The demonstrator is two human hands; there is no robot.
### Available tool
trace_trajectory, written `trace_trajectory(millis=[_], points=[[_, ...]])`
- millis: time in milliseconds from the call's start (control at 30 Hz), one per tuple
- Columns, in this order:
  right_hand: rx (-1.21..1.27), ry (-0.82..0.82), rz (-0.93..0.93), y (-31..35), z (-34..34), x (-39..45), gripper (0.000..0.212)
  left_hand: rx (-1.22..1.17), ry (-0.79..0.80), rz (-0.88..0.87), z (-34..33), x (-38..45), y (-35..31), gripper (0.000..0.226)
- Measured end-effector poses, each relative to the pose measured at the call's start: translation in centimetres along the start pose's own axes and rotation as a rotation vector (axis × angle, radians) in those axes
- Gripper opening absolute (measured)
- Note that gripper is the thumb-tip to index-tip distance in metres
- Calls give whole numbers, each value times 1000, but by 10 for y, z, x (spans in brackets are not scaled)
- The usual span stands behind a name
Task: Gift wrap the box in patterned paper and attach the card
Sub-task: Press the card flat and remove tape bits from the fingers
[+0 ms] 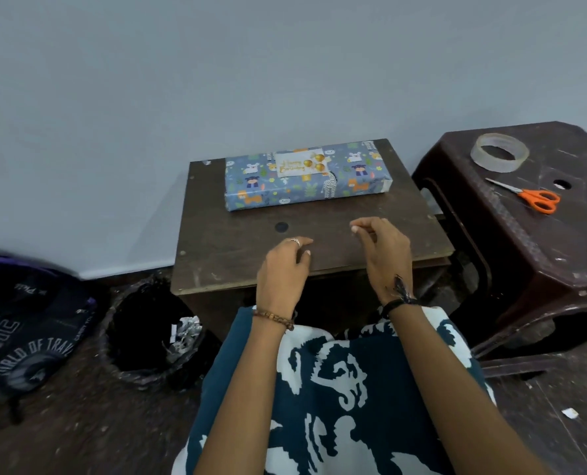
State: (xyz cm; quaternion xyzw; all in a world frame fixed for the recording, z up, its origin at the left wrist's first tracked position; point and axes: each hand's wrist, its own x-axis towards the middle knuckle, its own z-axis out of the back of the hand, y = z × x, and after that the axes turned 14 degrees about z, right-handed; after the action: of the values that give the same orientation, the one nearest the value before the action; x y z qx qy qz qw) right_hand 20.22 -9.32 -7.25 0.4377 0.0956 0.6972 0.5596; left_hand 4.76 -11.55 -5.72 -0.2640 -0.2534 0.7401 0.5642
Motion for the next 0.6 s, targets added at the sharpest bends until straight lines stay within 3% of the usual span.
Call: trace_trajectory(millis=[100,200,367,600], points=[[60,42,43,15,-11,-2,12,163,-171,101,13,3,12,37],[114,98,49,31,-25,-4,14,305,-226,269,26,0,24,60],[140,196,95,50,-47,-6,16,301,-49,591,32,-6,37,86],[158,259,131,56,-61,-12,14,384,59,609,23,-19,30,85]])
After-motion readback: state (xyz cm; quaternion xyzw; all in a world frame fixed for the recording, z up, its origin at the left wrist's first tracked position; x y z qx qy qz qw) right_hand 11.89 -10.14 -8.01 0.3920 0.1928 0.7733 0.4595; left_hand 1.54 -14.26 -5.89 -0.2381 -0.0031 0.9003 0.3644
